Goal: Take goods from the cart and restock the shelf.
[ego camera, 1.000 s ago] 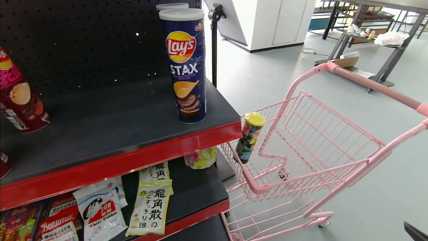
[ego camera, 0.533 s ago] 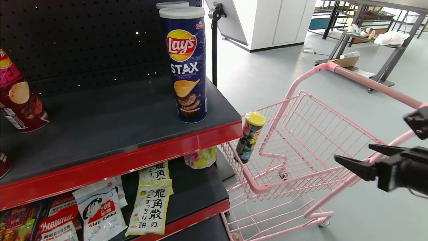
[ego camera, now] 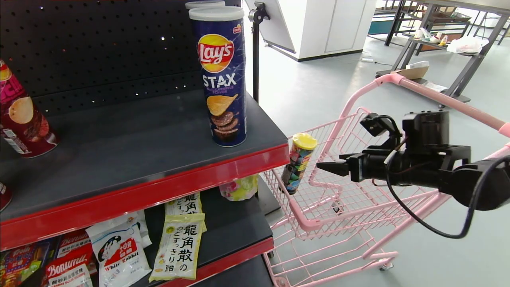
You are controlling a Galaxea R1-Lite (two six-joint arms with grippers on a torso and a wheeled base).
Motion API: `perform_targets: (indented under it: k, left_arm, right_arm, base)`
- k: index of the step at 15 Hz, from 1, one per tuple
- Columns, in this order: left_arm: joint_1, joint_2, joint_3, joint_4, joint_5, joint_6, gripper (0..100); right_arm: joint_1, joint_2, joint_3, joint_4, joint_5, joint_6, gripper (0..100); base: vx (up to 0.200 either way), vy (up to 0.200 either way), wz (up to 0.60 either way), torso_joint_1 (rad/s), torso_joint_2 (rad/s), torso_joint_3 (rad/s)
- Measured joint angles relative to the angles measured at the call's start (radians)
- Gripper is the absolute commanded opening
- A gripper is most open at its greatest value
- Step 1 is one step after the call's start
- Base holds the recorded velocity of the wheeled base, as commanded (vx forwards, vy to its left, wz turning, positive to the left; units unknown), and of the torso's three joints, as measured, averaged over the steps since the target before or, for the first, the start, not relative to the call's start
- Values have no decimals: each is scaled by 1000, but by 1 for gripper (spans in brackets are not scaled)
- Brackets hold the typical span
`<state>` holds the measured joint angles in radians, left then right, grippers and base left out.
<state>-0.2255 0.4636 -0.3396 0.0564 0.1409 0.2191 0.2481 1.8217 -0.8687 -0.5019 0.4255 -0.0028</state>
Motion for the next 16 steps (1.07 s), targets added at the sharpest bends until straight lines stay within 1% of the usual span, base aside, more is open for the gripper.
perform_targets:
  k: [1, 3, 5, 8, 11, 16]
  left_arm:
    - [0, 6, 0, 0, 2, 0, 100]
    - [0, 14, 0, 2, 7, 0, 100]
    - [1, 22, 0, 2, 8, 0, 100]
    - [0, 37, -7, 2, 8, 0, 100]
    - [1, 43, -9, 2, 15, 1, 100]
    - [1, 55, -7, 2, 15, 5, 100]
  right_arm:
    - [2, 41, -32, -1, 34, -2, 100]
    - [2, 98, -73, -1, 59, -5, 100]
    - [-4, 153, -111, -8, 62, -15, 100]
    - [-18, 234, -166, -78, 74, -30, 100]
    - [-24, 299, -203, -113, 90, -32, 100]
    - [-24, 376, -263, -120, 109, -31, 100]
  base:
    - [0, 0, 0, 0, 0, 0]
    - [0, 0, 0, 0, 0, 0]
    - [0, 0, 0, 0, 0, 0]
    - [0, 0, 0, 0, 0, 0]
    - [0, 0, 0, 0, 0, 0]
    - [0, 0, 0, 0, 0, 0]
